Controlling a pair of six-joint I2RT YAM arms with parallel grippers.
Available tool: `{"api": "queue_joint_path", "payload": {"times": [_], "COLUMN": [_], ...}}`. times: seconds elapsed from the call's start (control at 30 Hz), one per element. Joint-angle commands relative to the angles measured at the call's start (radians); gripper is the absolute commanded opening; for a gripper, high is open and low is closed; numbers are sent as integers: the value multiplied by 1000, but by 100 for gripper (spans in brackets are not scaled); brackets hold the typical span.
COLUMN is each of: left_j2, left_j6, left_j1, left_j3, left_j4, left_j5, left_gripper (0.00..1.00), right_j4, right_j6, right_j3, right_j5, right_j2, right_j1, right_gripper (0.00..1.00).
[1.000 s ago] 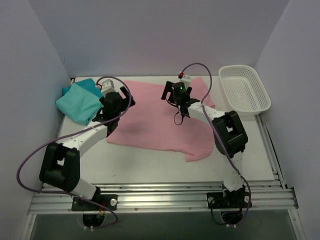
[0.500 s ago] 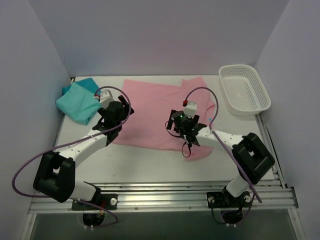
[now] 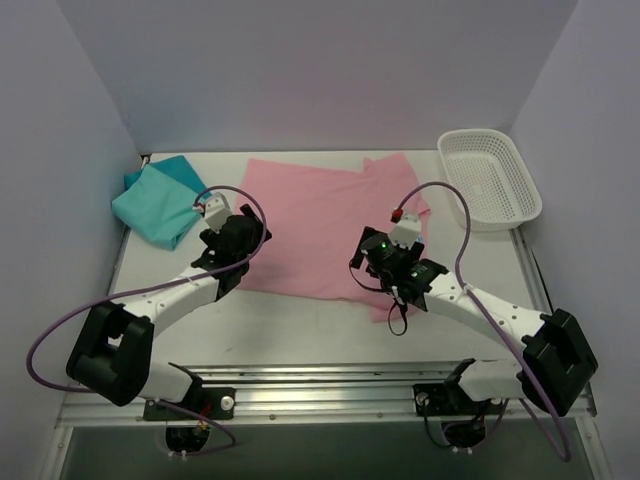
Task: Fold and stack the t-shirts
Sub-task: Flatten out the tshirt
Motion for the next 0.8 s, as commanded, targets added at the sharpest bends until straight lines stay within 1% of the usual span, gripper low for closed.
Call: {"api": "queue_joint_path", "payload": {"times": [0.0, 0.03, 0.07, 0.17, 0.3, 0.4, 0.5, 0.6, 0.77], "left_j2": [-5, -5, -5, 0, 9, 7, 4, 0, -22], "left_j6": [-1, 2, 2, 0, -17, -32, -47, -55, -55], "left_j1": [-7, -7, -7, -7, -13, -23, -33, -39, -42], "left_j3": [31, 29, 28, 15, 6, -6, -17, -25, -41], "left_j4": [29, 29, 32, 50, 63, 73, 76, 73, 73], "left_j5": [-29, -27, -27, -21, -11, -14, -18, -20, -34], "left_gripper": [94, 94, 94, 94, 94, 94, 94, 94, 94], "right_j4": [-117, -123, -137, -221, -338, -393, -421, -404, -307], "right_j6": [58, 68, 77, 146, 302, 364, 413, 450, 477], "right_j3": [-21, -46, -96, -155, -251, -293, -321, -345, -400], "right_j5": [-14, -38, -79, -123, -114, -118, -109, -103, -63], "right_j2": [-90, -161, -199, -308, -464, -529, -517, -478, -412], "right_j1": [21, 30, 41, 99, 223, 277, 323, 359, 365], "right_gripper": [86, 86, 83, 82, 82, 81, 81, 81, 82]}}
